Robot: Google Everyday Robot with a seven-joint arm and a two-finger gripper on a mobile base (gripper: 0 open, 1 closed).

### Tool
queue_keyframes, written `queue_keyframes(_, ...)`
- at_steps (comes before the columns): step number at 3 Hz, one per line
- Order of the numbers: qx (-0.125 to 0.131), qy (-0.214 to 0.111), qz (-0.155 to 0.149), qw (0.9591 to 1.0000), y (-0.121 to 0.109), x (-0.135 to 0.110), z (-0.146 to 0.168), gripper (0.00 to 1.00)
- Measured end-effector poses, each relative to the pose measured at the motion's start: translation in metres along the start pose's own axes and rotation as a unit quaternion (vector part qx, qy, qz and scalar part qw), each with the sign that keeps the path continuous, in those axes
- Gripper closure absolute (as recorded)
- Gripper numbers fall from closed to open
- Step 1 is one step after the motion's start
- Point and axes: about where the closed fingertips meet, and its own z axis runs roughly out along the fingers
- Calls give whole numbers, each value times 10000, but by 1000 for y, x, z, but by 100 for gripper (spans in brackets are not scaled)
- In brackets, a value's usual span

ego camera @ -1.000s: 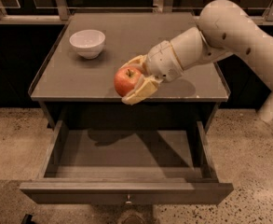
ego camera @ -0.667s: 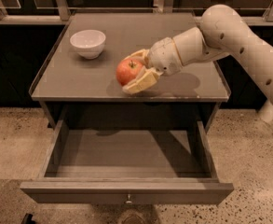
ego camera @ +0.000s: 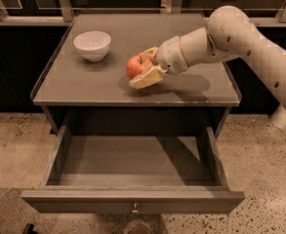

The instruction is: Pick apple from top drawer and place on counter

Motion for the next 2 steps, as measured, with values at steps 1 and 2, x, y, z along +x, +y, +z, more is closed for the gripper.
queue_keyframes(1,104,-24,17,9999,-6,-1,2,81)
queue_keyframes(2,149,288,326,9989,5,28,8,58)
